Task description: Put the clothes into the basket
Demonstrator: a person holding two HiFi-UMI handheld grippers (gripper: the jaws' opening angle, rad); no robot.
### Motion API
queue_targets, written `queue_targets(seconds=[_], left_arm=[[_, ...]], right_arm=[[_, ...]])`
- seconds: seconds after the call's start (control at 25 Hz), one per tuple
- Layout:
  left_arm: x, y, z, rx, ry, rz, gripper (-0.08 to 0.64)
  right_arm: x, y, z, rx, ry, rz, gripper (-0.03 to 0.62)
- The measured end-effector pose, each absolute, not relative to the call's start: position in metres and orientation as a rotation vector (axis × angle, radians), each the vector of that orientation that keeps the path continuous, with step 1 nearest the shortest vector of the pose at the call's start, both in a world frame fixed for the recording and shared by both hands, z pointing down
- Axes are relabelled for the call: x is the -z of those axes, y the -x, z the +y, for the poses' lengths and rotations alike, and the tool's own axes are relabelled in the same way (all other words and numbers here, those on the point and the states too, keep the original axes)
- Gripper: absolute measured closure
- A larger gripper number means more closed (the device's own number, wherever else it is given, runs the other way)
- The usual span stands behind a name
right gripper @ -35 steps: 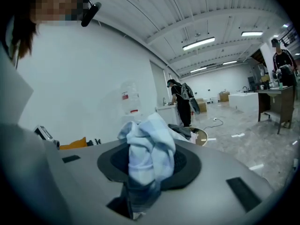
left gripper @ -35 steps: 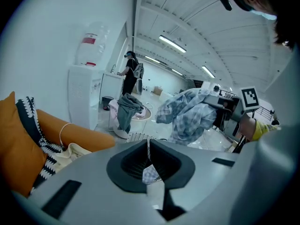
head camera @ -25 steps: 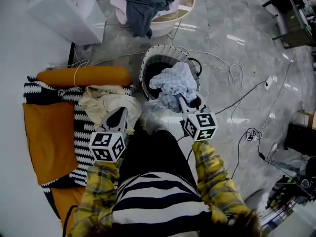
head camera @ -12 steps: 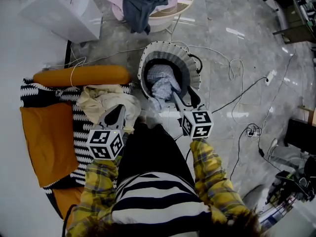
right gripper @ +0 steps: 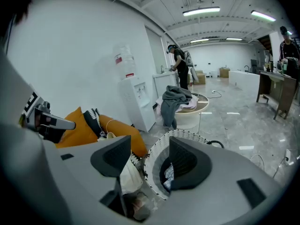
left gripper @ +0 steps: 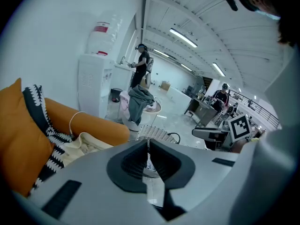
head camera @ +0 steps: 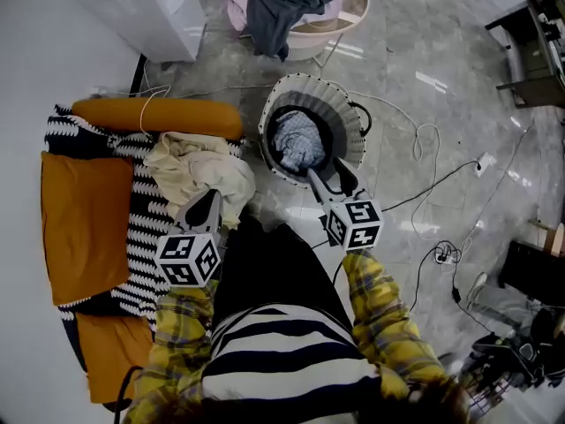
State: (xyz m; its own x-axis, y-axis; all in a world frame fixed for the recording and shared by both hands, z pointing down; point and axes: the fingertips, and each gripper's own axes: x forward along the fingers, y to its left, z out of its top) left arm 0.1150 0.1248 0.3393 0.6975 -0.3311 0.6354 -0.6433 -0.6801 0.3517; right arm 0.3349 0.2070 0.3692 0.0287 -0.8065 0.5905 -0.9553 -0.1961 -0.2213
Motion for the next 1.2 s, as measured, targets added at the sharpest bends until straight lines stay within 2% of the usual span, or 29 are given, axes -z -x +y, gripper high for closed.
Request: queue_targets(seconds=[0.28,0.64,0.96,1.2], left_arm=[[-0.344,-0.054,0.138,-0.653,-2.209,-0.963,0.534],[-0.363,0.037,0.144,-0.556,-1.999,-1.21,0.534],[-0.396,0.089,0.147,-0.526,-1.832,-1.29,0.534],[-0.439,0.101,0.133,-0.561,-1.775,-1.266,0.534]], right_arm=[[-0.373,-0.29,0.177,-0.872,-1.842,-1.982,0.322],[-0.404,-0.193,0.128,-0.85,-1.49,-2.145,0.322],[-0.455,-0.114,0.097,-0.894,-1.204,-2.195,0.322],[-0.508,-0.071,0.078,-0.97,-1.058,-2.182,0.322]])
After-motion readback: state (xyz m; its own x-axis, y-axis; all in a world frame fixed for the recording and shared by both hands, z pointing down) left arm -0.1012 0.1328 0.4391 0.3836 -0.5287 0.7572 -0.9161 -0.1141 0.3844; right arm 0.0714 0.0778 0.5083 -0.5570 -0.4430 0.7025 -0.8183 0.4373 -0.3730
